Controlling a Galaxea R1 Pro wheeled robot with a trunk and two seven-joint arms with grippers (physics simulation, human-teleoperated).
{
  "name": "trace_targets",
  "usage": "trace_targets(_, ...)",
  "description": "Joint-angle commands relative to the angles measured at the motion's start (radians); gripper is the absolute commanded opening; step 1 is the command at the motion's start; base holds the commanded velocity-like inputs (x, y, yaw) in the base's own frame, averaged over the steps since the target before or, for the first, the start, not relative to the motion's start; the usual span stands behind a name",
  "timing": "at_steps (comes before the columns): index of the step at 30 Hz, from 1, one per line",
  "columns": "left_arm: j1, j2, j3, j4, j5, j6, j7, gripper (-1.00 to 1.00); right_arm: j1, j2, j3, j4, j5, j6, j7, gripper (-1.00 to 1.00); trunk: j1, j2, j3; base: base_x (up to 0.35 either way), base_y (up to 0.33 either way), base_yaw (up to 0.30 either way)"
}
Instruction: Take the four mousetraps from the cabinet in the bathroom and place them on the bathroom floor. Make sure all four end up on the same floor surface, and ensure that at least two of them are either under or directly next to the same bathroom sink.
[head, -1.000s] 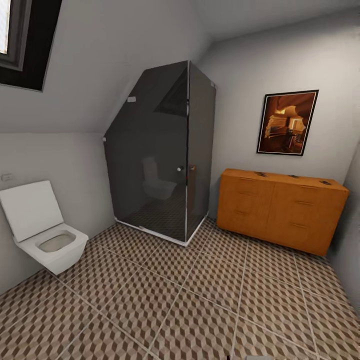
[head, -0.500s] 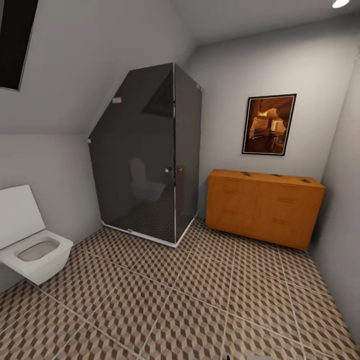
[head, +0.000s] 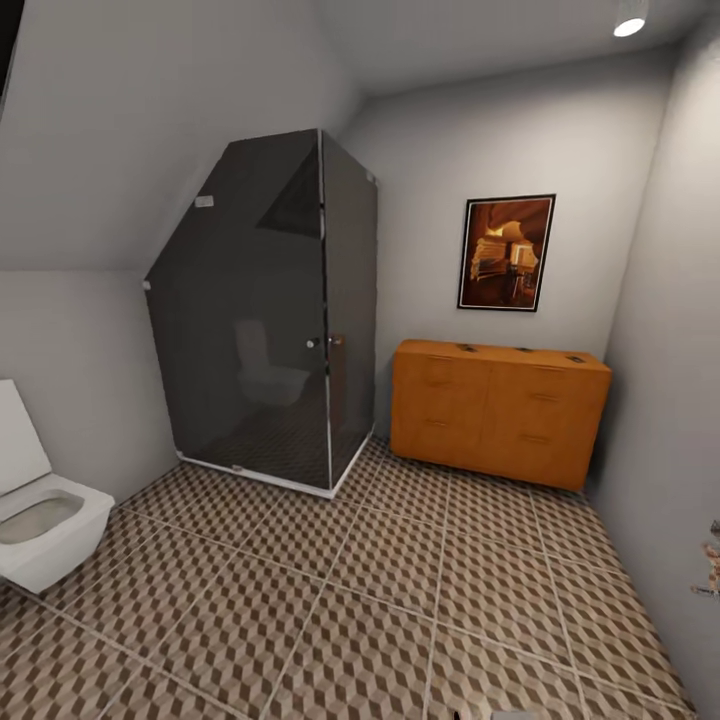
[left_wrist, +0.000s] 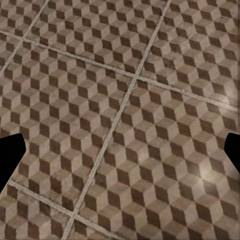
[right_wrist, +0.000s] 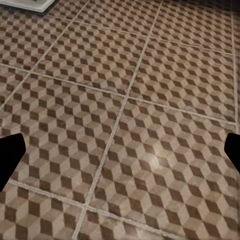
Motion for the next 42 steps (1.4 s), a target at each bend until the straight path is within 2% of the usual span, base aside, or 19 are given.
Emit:
trace_targets(1, 0.000, 0.000, 0.000, 0.000, 0.000, -0.003, 0.002, 1.00, -0.001, -0.001, 0.006, 0.001, 0.001, -0.002, -0.009, 1.00, 0.000, -0.001, -0.001, 0.000, 0.000, -0.163)
trace_targets(42, 0.000, 0.000, 0.000, 0.000, 0.000, -0.003, 0.002, 1.00, -0.001, -0.001, 0.006, 0.001, 0.001, -0.003, -0.009, 1.00, 0.000, -0.001, 0.019, 0.000, 0.000, -0.161)
